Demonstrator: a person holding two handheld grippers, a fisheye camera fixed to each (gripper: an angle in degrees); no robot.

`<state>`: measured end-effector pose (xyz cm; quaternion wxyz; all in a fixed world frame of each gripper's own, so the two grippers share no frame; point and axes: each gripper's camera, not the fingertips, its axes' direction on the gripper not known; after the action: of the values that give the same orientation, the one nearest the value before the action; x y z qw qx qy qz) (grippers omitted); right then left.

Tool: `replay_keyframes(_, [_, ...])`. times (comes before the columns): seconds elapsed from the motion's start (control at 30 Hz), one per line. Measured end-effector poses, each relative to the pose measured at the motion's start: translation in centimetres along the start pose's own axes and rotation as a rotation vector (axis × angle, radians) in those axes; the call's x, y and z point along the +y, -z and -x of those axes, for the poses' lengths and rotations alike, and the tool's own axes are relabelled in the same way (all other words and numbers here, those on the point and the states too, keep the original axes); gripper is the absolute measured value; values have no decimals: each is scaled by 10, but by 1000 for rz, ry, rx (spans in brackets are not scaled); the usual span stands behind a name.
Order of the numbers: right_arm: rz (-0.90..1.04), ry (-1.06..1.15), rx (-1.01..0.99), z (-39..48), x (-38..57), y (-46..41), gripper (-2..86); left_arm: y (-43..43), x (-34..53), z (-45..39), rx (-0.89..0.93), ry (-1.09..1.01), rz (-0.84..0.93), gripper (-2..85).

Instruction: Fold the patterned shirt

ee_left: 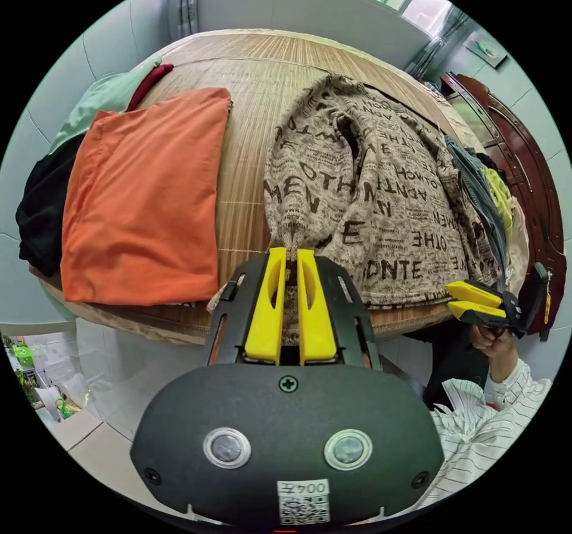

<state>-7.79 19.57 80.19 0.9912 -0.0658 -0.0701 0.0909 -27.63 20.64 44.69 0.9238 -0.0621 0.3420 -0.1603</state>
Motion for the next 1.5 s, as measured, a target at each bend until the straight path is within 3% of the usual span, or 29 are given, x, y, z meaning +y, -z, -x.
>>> replay_keyframes(0.27, [142,233,138,43,-51,-79,132,76,-72,64,-242,-7,-84,13])
replay_keyframes(0.47, [201,210,119,39,-63,-112,114,97,-142,130,-428,83,-159,17])
replay_keyframes(0.57, [195,165,82,30,-65,-113,101,79,-168,157,-439,95,-85,23])
replay_keyframes(0.7, [192,136,46,22,-64,-115,92,58,-169,207,-211,193,22,43])
replay_keyframes(0.83, [185,124,19,18,-62,-118,83,81,-118,267,223,339,-236,83])
replay_keyframes(0.9, [186,106,3,17,-62,-119,81,85,-92,275,392,312,-308,98])
replay_keyframes(0.97, [196,81,-18,17,-62,-121,80,84,-69,263,429,228,-301,113])
replay_keyframes(1.03, [197,72,-22,21,-61,-123,80,81,-32,229,321,87,-266,123])
replay_keyframes(1.2, [158,29,-55,26,-52,-109,78,41,67,131,276,-252,-188,120])
replay_keyframes(1.33, [52,-22,84,13,-4,-46,85,-5,150,67,229,-413,-130,124])
replay_keyframes(1.5, [-74,-189,302,-25,83,41,103,-38,187,34,104,-485,-82,133])
